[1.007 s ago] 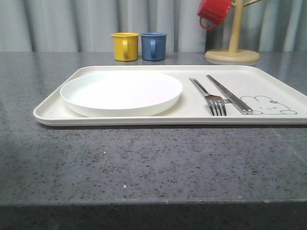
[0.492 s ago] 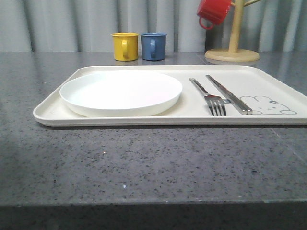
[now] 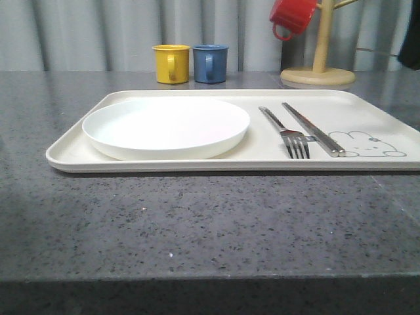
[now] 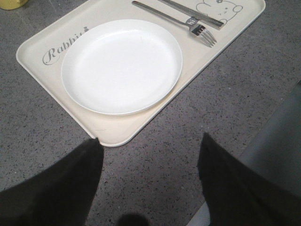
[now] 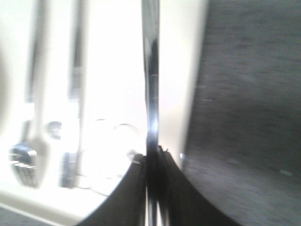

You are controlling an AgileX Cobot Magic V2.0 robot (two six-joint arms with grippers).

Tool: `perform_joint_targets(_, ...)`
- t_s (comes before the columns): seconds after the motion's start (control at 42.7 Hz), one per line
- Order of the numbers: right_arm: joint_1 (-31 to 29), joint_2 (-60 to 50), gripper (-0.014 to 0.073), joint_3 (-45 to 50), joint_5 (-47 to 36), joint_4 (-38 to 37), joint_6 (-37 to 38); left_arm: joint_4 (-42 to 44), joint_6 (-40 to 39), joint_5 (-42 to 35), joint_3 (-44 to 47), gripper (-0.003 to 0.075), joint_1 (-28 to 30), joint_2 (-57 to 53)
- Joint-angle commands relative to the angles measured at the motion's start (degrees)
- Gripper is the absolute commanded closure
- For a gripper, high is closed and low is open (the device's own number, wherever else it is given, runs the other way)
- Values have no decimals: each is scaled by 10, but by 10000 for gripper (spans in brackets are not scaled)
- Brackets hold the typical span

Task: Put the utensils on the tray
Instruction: 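Grasp the spoon with the right gripper and place it beside the chopsticks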

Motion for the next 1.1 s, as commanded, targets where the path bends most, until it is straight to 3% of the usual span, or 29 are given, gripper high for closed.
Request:
perform_joint_targets(0.0,25,-12,594,-14,-20,35,10,-5,-8,-38,-15,282,-5,-1)
perform_joint_targets(0.398,46,79,559,-8,-97,38,87,-5,-8,-38,-15,282,-5,-1)
perform_joint_targets(0.585,46,84,291,-8,-97,36,86,-5,-8,-38,-15,281,-5,-1)
perform_joint_targets(0.679,46,72,215,-9,-102,34,65,-5,-8,-38,-15,282,-5,-1)
perform_joint_targets(0.96,54,-39,216,-3,-66,14,-3,-5,-8,-38,-15,282,-5,-1)
perform_joint_targets(1.077,81,-115,216,43,-74,12,-37,-5,-8,-38,-15,282,-5,-1)
